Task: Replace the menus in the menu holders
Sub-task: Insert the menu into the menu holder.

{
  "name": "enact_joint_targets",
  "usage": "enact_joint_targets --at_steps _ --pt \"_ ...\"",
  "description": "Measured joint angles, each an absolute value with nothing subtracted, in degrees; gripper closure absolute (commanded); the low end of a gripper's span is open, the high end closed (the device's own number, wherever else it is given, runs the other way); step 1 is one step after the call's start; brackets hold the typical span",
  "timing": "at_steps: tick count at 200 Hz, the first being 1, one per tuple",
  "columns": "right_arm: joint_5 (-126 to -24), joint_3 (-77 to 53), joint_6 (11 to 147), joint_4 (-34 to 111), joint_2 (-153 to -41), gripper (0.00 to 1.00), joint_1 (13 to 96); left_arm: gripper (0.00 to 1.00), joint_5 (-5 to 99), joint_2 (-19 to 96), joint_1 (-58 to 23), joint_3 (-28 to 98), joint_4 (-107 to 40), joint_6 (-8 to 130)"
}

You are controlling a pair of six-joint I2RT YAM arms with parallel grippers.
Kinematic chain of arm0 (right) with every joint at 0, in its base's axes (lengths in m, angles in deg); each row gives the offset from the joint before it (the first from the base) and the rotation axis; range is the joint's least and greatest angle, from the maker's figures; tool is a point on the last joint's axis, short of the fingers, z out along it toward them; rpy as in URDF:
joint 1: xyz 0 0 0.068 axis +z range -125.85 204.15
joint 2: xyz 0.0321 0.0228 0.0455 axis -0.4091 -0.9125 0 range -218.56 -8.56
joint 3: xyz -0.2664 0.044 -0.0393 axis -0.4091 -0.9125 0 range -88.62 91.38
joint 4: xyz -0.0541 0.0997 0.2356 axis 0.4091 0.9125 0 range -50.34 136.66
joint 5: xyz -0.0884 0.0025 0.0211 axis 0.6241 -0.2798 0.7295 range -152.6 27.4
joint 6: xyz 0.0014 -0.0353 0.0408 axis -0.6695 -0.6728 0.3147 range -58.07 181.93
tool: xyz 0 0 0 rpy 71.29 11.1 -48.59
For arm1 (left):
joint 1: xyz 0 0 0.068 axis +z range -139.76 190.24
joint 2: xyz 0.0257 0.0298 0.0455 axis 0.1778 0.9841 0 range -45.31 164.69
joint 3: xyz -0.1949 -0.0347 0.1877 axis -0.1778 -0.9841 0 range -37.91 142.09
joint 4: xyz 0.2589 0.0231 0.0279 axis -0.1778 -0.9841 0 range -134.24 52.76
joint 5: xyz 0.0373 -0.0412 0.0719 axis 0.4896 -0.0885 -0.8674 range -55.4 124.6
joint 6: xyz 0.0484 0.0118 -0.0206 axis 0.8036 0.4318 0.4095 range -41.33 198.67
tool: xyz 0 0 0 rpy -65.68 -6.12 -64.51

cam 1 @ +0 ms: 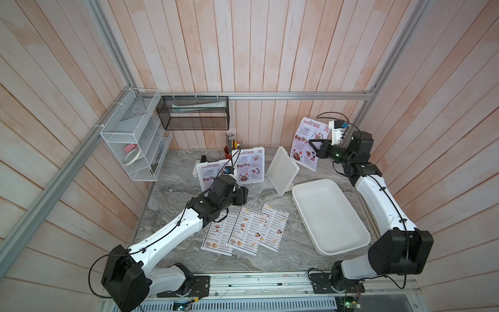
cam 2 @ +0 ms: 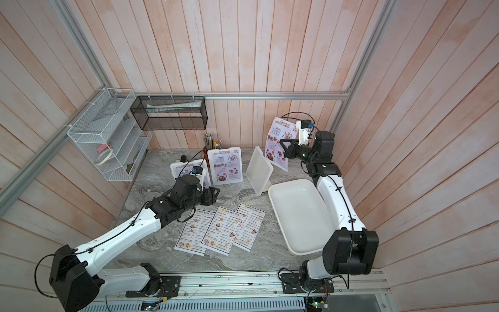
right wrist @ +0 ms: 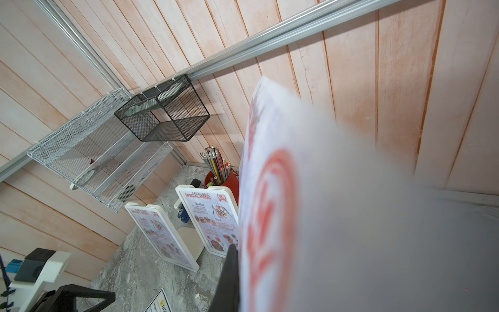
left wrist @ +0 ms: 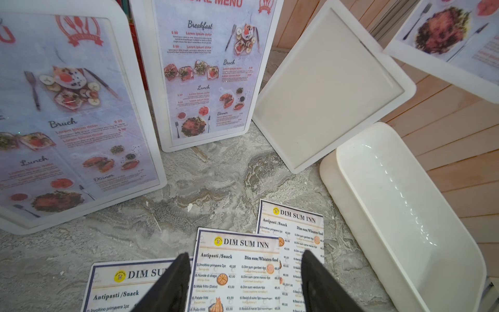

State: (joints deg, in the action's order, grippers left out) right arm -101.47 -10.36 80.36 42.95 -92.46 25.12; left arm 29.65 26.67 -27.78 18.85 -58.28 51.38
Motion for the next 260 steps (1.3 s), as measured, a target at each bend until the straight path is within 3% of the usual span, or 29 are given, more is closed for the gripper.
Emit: enact_joint_targets --at_steps 260 --pt "-101.1 -10.39 81.17 42.71 -92.64 1.0 24.86 0.33 29.63 26.67 -27.82 18.43 -58.26 51.43"
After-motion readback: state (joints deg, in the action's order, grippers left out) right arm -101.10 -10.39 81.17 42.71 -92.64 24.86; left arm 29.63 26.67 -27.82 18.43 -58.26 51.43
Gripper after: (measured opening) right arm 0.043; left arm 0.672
